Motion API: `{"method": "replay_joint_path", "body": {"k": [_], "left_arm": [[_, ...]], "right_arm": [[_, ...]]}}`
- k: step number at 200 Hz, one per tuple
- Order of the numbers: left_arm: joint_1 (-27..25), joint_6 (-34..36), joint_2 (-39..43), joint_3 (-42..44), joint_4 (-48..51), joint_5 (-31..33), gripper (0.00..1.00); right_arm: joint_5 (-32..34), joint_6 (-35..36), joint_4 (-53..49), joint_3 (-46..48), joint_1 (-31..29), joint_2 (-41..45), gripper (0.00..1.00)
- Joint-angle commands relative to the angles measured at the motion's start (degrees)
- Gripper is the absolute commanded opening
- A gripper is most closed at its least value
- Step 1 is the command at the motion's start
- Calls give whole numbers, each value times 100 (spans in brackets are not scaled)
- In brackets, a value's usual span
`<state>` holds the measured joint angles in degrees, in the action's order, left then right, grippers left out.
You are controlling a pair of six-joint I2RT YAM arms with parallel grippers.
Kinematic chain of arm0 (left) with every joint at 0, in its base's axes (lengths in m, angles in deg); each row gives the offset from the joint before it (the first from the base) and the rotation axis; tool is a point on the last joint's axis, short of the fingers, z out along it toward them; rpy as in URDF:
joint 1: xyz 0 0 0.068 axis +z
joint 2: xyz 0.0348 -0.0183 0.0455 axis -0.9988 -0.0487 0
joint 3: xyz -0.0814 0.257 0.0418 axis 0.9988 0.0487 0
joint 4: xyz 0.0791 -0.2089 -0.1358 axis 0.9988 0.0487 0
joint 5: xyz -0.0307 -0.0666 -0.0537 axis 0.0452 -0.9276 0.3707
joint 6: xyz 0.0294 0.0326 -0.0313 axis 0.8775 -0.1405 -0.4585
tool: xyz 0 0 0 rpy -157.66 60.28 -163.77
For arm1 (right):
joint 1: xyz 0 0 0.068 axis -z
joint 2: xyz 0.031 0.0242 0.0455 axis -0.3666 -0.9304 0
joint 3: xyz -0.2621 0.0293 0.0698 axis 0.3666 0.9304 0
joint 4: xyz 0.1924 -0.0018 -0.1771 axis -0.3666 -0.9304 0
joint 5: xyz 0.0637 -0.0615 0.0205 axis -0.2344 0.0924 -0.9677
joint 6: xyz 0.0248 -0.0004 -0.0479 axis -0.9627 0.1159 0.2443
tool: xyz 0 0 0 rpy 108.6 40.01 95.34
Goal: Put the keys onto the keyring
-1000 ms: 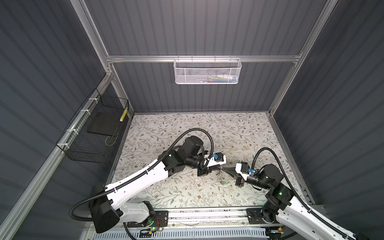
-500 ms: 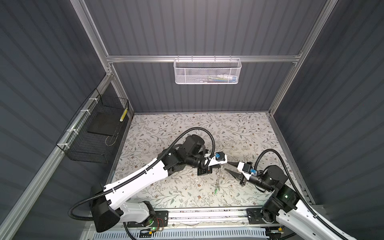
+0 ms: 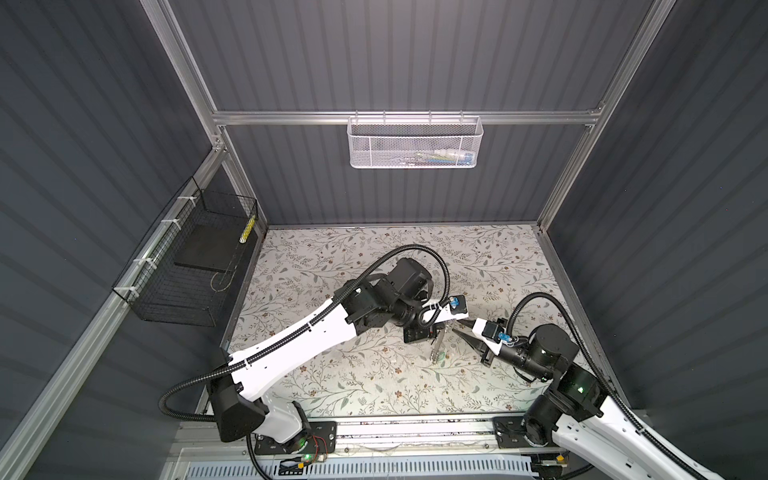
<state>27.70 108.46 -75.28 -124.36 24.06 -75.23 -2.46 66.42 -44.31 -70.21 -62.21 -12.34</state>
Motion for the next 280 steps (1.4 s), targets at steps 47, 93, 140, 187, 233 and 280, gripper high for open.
{"method": "replay_joint_path", "body": {"k": [47, 93, 140, 187, 233, 280], "left_arm": [[-105, -37, -145, -313, 196, 61, 0], [-114, -8, -213, -348, 124, 34, 0], [-114, 59, -60, -226, -8, 29, 0], [-118, 149, 166, 9, -157, 18, 0], [-114, 191, 142, 10, -106, -49, 0], [-114, 208, 88, -3, -34, 27, 0]], "right_arm": [[-482, -209, 511, 112, -56, -202, 24], [-594, -277, 658, 162, -58, -349, 18], [-456, -275, 504, 160, -58, -430, 8], [-96, -341, 513, 285, -58, -269, 18], [-192, -367, 577, 291, -52, -210, 10], [-199, -472, 841, 413, -59, -1, 31]]}}
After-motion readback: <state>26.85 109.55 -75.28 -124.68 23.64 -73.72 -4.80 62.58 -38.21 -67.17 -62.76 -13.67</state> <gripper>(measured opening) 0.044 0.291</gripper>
